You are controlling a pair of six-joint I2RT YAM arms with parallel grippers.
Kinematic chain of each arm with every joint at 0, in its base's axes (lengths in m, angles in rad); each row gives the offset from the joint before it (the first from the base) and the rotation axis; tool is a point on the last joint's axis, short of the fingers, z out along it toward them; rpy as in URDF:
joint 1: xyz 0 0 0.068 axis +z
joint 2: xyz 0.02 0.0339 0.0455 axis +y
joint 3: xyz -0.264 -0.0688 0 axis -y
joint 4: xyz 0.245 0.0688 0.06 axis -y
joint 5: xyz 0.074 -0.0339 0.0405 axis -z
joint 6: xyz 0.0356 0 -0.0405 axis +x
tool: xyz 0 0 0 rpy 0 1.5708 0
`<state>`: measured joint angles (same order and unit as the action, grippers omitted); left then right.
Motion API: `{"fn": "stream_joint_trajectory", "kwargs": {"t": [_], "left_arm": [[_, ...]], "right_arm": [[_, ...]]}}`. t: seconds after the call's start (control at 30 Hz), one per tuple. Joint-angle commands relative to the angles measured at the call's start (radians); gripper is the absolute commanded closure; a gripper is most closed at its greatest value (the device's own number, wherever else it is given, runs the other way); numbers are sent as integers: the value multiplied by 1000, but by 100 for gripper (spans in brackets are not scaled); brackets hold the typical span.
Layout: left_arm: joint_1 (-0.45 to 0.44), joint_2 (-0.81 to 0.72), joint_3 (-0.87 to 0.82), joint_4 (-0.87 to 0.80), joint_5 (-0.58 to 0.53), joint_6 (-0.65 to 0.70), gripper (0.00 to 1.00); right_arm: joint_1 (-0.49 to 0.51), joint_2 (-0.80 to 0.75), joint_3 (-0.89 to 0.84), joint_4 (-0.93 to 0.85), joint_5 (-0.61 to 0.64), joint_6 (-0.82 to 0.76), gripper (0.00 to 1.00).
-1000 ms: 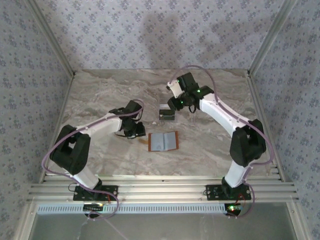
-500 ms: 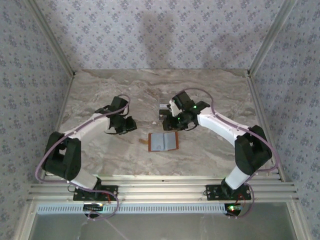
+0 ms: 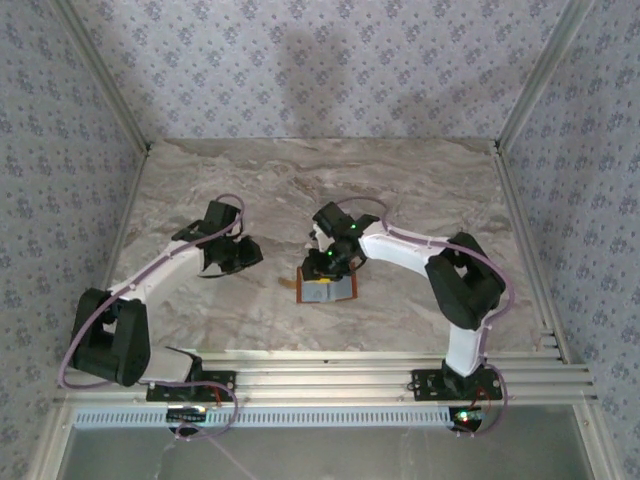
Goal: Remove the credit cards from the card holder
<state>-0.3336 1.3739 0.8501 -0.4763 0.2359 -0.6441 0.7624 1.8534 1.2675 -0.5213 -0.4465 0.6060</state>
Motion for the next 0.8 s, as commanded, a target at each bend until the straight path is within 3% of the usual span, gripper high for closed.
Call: {"fn": "stream_joint_trajectory", "kwargs": {"t": [0.0, 0.77], "left_arm": [[4, -28, -15, 18, 6, 1, 79], [4, -33, -23, 32, 37, 0, 78]], "right_arm": [[21, 39, 52, -1, -16, 43, 63], [35, 154, 114, -51, 21, 32, 61]]}}
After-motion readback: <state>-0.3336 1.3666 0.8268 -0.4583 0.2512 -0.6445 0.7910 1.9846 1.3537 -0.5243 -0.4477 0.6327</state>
